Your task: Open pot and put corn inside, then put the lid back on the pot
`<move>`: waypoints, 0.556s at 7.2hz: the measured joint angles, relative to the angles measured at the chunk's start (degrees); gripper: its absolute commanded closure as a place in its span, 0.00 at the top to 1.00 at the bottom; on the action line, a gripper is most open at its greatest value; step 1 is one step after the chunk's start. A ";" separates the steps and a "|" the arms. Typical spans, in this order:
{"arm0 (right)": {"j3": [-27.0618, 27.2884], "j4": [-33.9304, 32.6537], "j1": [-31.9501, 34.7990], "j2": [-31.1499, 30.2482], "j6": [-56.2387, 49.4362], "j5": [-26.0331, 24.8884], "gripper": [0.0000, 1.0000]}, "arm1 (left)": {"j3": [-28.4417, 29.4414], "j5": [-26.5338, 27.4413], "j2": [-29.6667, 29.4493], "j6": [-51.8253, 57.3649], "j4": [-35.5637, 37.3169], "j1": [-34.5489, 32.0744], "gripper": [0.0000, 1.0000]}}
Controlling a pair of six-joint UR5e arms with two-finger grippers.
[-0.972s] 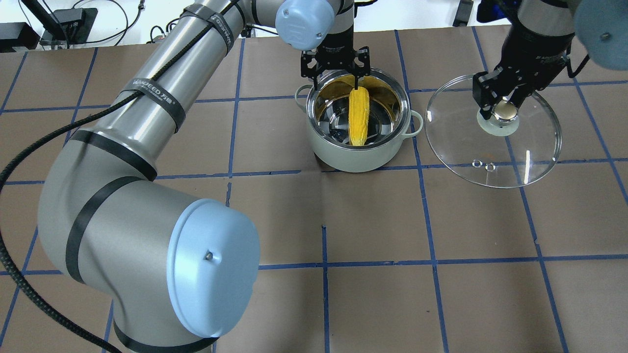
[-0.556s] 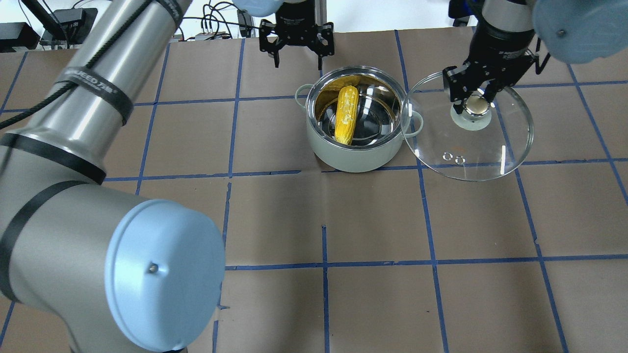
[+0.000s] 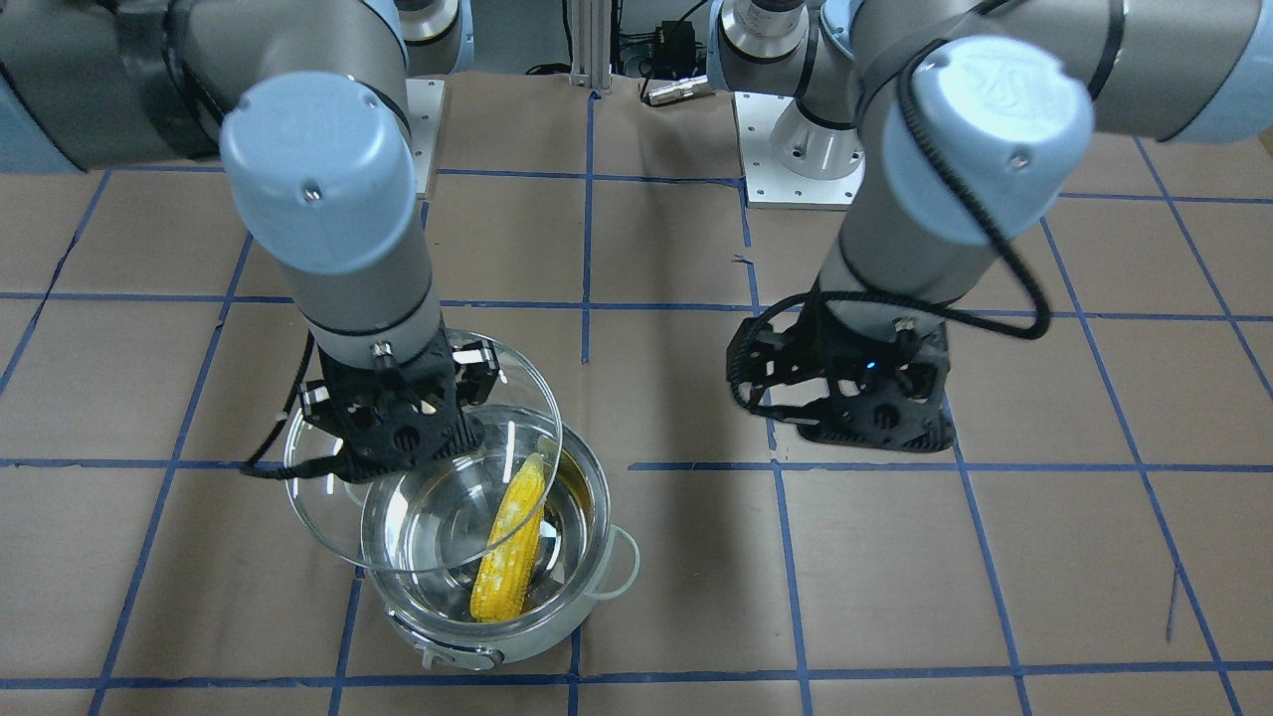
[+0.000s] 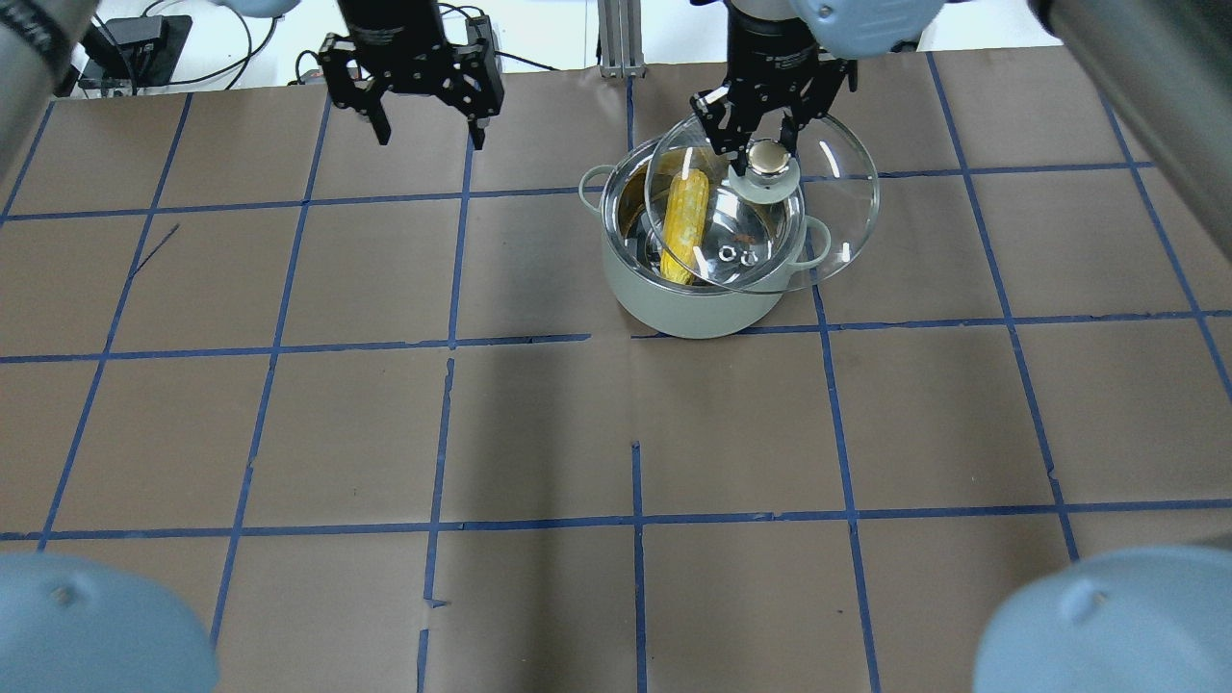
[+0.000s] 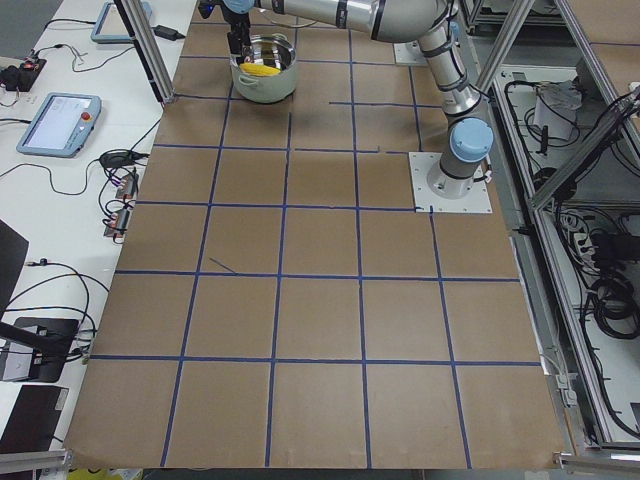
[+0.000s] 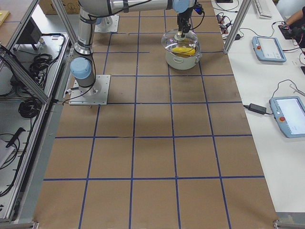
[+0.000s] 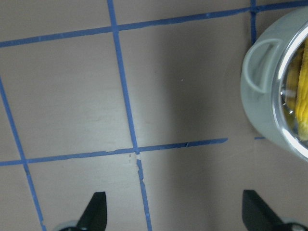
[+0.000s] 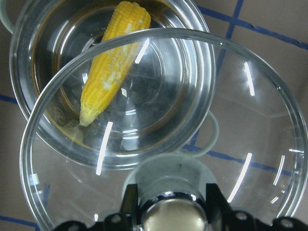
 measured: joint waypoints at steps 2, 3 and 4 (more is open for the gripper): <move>-5.17 0.75 1.27 5.12 0.05 0.05 0.36 | -11.09 0.05 10.33 4.69 4.40 4.18 1.00; -5.92 0.96 1.50 6.06 0.00 0.21 0.36 | -14.00 0.03 13.83 4.88 5.26 4.90 1.00; -6.22 1.00 1.59 6.79 -0.07 0.48 0.36 | -14.98 0.07 15.84 3.79 5.50 5.15 1.00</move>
